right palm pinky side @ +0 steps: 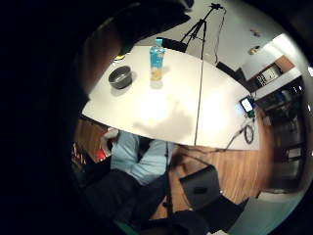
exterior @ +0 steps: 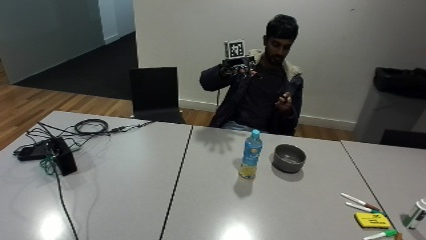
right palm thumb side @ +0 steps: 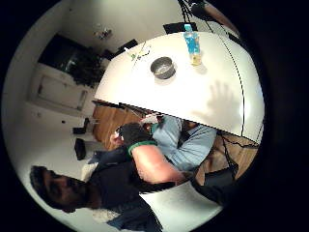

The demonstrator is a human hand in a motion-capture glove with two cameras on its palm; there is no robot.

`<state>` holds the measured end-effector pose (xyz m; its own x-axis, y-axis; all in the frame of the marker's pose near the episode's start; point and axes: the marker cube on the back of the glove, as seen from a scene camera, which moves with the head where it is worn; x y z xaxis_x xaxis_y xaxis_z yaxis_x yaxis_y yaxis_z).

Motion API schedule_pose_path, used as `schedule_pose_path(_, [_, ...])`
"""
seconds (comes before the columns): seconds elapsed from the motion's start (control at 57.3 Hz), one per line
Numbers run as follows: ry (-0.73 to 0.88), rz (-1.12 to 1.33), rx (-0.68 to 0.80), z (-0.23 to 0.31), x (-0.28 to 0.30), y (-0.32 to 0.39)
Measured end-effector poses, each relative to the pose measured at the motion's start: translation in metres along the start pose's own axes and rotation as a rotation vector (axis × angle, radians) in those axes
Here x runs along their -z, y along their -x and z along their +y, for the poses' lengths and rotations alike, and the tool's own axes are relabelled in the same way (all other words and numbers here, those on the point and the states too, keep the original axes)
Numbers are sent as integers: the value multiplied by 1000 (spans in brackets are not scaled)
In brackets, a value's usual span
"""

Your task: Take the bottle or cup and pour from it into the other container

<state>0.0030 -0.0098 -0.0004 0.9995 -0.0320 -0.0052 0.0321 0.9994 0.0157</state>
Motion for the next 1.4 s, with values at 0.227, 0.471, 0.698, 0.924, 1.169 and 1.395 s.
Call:
schedule_pose_path(0.227, [-229,12,-360,-30,-7,8])
schedule_pose_path(0.471, [-40,27,68,-19,-2,-5])
schedule_pose_path(0.698, [-46,59,11,-28,-17,-12])
schedule_pose_path(0.924, [-141,51,-133,-73,-62,-30])
schedule_pose_path(1.169, [33,-30,-176,-130,-97,-67])
schedule_pose_path(1.395, [33,-126,-261,-210,-141,-96])
